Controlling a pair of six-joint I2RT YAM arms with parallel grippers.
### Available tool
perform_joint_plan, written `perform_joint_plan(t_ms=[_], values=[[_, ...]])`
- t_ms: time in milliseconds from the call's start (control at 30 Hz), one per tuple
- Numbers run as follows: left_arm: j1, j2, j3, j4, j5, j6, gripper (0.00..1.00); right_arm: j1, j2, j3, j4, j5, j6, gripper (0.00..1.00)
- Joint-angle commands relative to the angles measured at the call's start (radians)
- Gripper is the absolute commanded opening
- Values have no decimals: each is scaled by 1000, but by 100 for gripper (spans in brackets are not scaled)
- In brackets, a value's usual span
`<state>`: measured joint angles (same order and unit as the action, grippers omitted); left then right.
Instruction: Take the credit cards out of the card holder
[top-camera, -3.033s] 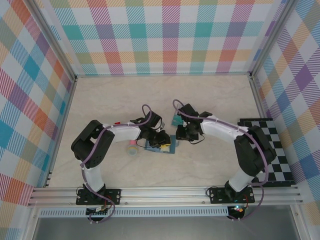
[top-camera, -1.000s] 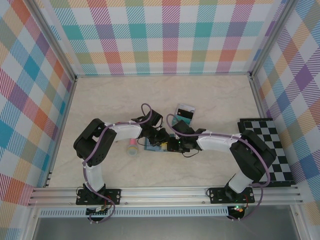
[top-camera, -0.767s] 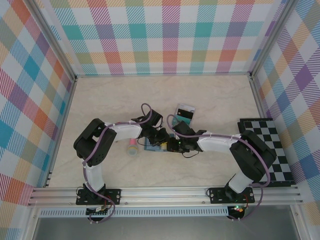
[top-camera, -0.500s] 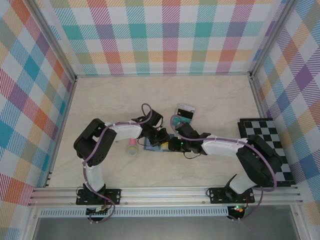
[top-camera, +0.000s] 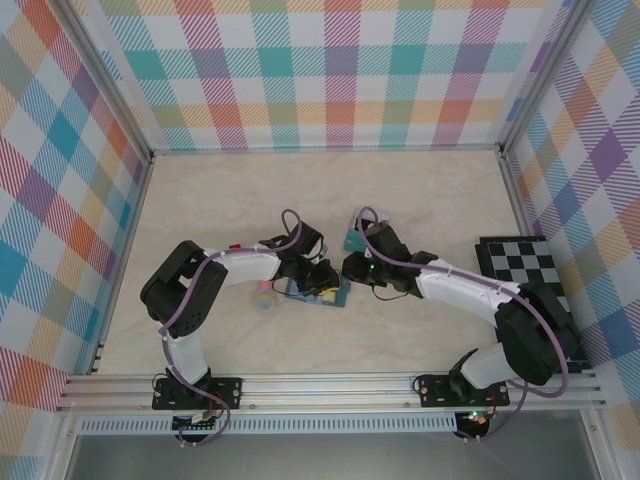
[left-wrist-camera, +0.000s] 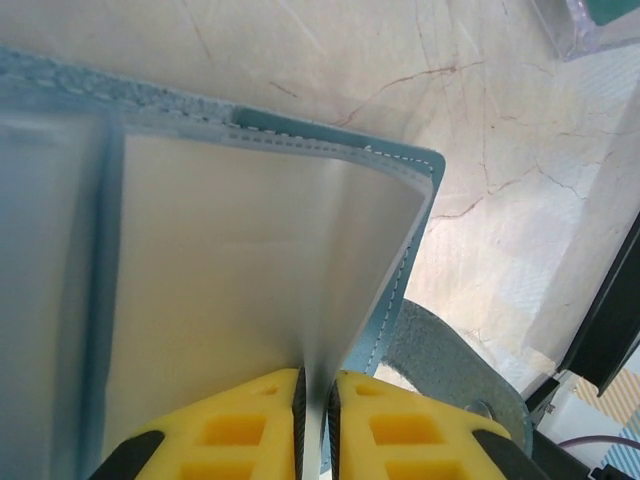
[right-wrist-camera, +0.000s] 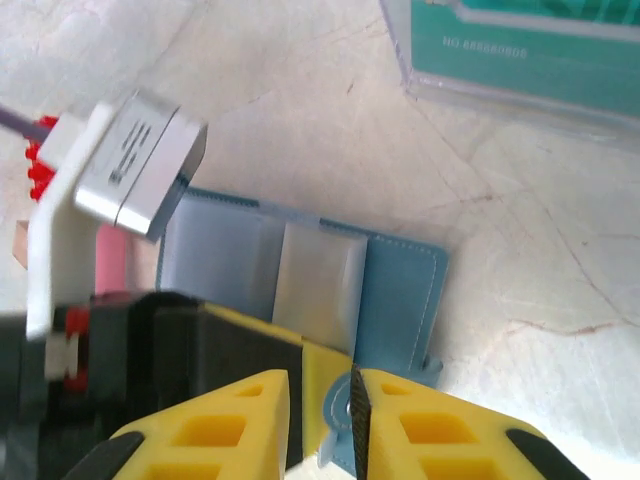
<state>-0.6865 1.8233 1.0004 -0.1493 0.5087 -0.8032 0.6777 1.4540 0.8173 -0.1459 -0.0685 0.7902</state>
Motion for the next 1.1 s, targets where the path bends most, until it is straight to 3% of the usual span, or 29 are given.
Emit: perform_joint_plan(t_ms=[0,267,600,800,1067], values=[[-10,-46,-32,18,19,16,17,-29,85,93,-94,-111,3,24],[-10,-114,-64,47,43,16,34,-36,200,193,-144,-186,-6,25],[-10,-131,-132,101,60,-14,24,-37,297,260,-210,-285,-28,26],[-7,-146,-140,107,67,-19,25,-36,348,271,-249,-291,-44,25],[66,-274,-131,-106,-22,44,33,-37,390,275,-273,-236,-63,23]])
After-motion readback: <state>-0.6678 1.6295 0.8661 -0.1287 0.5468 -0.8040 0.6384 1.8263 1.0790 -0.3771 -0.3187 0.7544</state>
